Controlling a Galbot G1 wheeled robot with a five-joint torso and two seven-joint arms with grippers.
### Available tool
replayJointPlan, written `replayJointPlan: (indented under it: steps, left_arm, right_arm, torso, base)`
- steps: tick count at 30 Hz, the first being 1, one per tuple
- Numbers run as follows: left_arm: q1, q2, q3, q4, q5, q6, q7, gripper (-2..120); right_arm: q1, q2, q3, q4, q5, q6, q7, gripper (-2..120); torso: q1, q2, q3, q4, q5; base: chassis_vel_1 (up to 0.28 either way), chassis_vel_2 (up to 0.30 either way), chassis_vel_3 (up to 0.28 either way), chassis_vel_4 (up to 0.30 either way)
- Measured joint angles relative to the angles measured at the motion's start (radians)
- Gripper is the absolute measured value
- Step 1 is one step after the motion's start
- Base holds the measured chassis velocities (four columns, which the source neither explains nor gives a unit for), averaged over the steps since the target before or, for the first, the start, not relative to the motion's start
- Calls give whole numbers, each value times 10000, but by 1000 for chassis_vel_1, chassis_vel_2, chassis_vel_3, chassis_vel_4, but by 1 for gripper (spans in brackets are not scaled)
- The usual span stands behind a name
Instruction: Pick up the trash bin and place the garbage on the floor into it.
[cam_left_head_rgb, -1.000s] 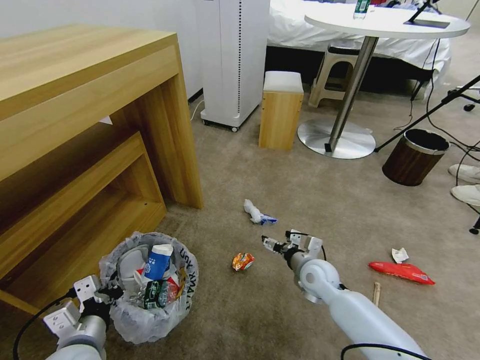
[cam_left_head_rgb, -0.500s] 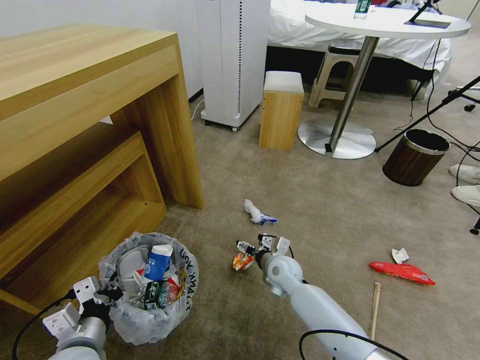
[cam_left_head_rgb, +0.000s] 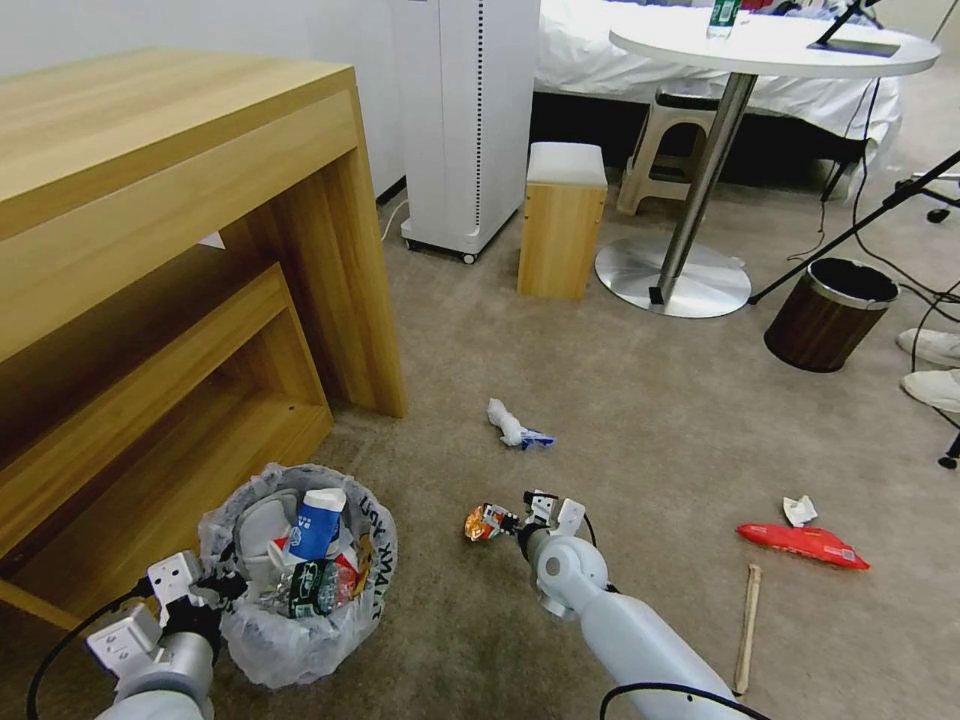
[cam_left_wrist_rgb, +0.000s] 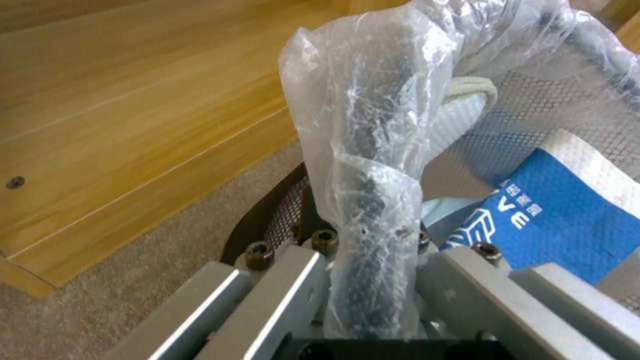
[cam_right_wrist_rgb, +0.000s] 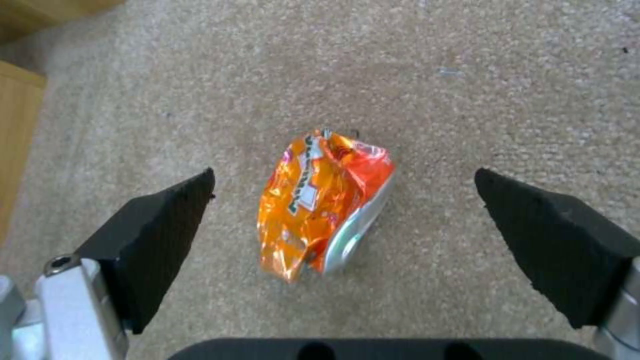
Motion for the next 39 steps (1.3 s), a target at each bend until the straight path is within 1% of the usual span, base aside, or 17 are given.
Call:
replayJointPlan:
  steps: [2,5,10,13,14,16,17,20,21,24,26,27,28,31,32,34,39]
  left_arm:
    - [7,5,0,-3,-1,-3,0,1]
    - [44,10,-3,-85,-13,-15,3,1]
    - [66,-20,-3,-125,-14,-43,6,1]
    - [120,-55,5,-148,5,-111,30,1]
    - [120,-55,5,-148,5,-111,30,1]
    - [130,-64,4,-157,14,-134,35,1]
    - [130,-64,4,-157,14,-134,35,1]
    - [112,-106,32,-166,28,-136,50,1]
    - [112,-106,32,-166,28,-136,50,1]
    - [81,-164,91,-145,93,-147,98,1]
    - [74,-170,96,-140,97,-149,104,1]
    - [59,-177,107,-124,102,-153,114,1]
    - [59,-177,107,-124,102,-153,114,1]
    - [33,-184,128,-111,105,-160,123,1]
    - [33,-184,128,-111,105,-160,123,1]
    - [9,-196,132,-75,108,-165,126,1]
    - [-13,-211,137,-14,127,-168,127,1]
  right_arm:
    - [41,39,-25,-106,-31,9,-15,99]
    - [194,235,-174,-556,-266,90,-110,92]
    - [336,438,-326,-979,-516,177,-212,89]
    - [475,595,-431,-1356,-717,280,-322,82]
    - [475,595,-431,-1356,-717,280,-322,82]
    - [523,637,-478,-1514,-810,333,-403,73]
    - [523,637,-478,-1514,-810,333,-403,73]
    - [547,651,-533,-1667,-988,444,-526,56]
    - [547,651,-533,-1667,-988,444,-526,56]
    - [500,611,-583,-1720,-1166,564,-649,41]
    - [488,597,-593,-1722,-1187,587,-671,39]
    - [458,557,-610,-1726,-1246,619,-717,33]
    - [458,557,-610,-1726,-1246,619,-717,33]
    - [436,503,-630,-1762,-1381,715,-842,24]
    - [436,503,-630,-1762,-1381,715,-842,24]
    - [382,456,-639,-1723,-1435,778,-913,19]
    - [208,253,-656,-1338,-1457,849,-973,19]
  torso:
    - [0,0,0,0,0]
    - [0,-1,0,0,1]
    - [0,0,0,0,1]
    - [0,0,1,0,0]
    - [0,0,1,0,0]
    - [0,-1,0,0,0]
    - [0,-1,0,0,0]
    - [0,0,0,0,0]
    - [0,0,0,0,0]
    - [0,-1,0,0,0]
    - [0,0,0,0,0]
    - [0,0,0,0,1]
    - [0,0,0,0,1]
    - [0,0,-1,1,3]
    - [0,0,-1,1,3]
    - [0,0,-1,1,2]
    - [0,-1,0,0,1]
  base:
    - [0,0,0,0]
    - [0,0,0,0]
    - [0,0,0,0]
    - [0,0,0,0]
    - [0,0,0,0]
    - [0,0,0,0]
    - [0,0,0,0]
    - [0,0,0,0]
    - [0,0,0,0]
    - [0,0,0,0]
    - [0,0,0,0]
    - [0,0,0,0]
    - [0,0,0,0]
    - [0,0,0,0]
    - [0,0,0,0]
    - [0,0,0,0]
    - [0,0,0,0]
